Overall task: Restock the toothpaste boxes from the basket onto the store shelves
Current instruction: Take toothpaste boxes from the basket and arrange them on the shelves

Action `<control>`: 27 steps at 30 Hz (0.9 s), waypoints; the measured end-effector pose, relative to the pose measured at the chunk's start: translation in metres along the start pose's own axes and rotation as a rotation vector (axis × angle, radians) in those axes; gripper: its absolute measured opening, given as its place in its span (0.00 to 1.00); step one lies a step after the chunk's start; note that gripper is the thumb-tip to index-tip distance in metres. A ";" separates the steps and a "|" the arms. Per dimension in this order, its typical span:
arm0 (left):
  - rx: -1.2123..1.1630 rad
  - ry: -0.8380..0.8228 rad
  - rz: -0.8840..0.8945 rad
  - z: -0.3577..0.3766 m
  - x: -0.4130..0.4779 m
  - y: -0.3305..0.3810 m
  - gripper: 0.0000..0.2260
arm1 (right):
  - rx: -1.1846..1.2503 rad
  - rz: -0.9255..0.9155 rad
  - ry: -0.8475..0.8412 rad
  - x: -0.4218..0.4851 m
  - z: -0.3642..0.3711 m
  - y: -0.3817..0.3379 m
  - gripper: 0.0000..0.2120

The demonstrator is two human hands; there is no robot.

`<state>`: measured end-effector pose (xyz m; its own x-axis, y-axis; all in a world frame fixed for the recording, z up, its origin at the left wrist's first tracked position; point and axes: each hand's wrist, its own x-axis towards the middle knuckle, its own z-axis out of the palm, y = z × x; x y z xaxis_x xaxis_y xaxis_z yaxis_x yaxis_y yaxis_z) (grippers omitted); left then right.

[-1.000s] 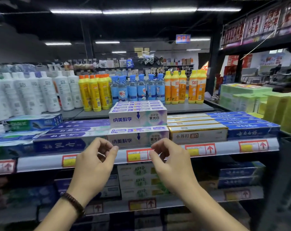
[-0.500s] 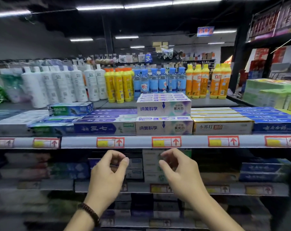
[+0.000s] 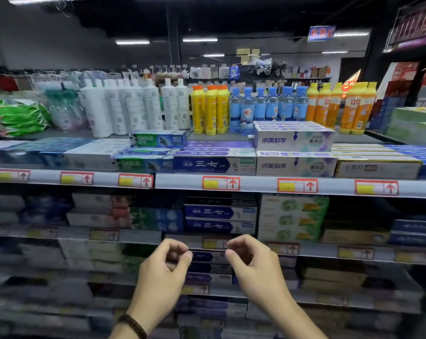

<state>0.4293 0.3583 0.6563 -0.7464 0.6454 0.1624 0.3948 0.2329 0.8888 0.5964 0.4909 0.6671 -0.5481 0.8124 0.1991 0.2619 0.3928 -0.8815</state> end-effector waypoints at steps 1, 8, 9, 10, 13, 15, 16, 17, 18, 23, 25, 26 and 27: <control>0.006 0.002 -0.006 -0.008 -0.003 -0.006 0.04 | 0.000 0.004 -0.008 -0.005 0.011 -0.003 0.02; 0.045 0.050 -0.027 -0.061 -0.015 -0.039 0.04 | 0.027 0.000 -0.088 -0.028 0.073 -0.028 0.02; 0.036 0.055 -0.034 -0.067 -0.016 -0.044 0.04 | 0.033 -0.005 -0.100 -0.030 0.081 -0.031 0.02; 0.027 0.061 -0.044 -0.074 -0.018 -0.049 0.03 | 0.035 -0.013 -0.111 -0.032 0.089 -0.034 0.02; 0.016 0.079 -0.078 -0.089 -0.020 -0.064 0.04 | 0.046 -0.035 -0.149 -0.033 0.114 -0.039 0.01; 0.025 0.101 -0.088 -0.097 -0.020 -0.073 0.03 | 0.054 -0.050 -0.183 -0.030 0.128 -0.041 0.00; 0.029 0.116 -0.091 -0.101 -0.020 -0.077 0.03 | 0.060 -0.058 -0.202 -0.028 0.134 -0.042 0.00; 0.030 0.134 -0.096 -0.104 -0.019 -0.080 0.03 | 0.067 -0.066 -0.223 -0.025 0.140 -0.043 0.00; 0.034 0.152 -0.101 -0.108 -0.019 -0.083 0.03 | 0.071 -0.076 -0.244 -0.020 0.146 -0.044 0.00; 0.078 0.252 -0.114 -0.124 -0.015 -0.091 0.03 | 0.096 -0.127 -0.348 0.002 0.171 -0.050 0.01; 0.099 0.285 -0.122 -0.128 -0.014 -0.094 0.02 | 0.107 -0.146 -0.391 0.011 0.184 -0.049 0.01; 0.118 0.302 -0.122 -0.129 -0.014 -0.096 0.02 | 0.117 -0.154 -0.415 0.014 0.190 -0.048 0.01; 0.135 0.319 -0.123 -0.130 -0.014 -0.099 0.02 | 0.130 -0.160 -0.440 0.016 0.197 -0.046 0.01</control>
<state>0.3315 0.2315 0.6216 -0.9141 0.3516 0.2021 0.3426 0.4027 0.8488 0.4193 0.4015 0.6266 -0.8648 0.4758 0.1607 0.0614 0.4178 -0.9065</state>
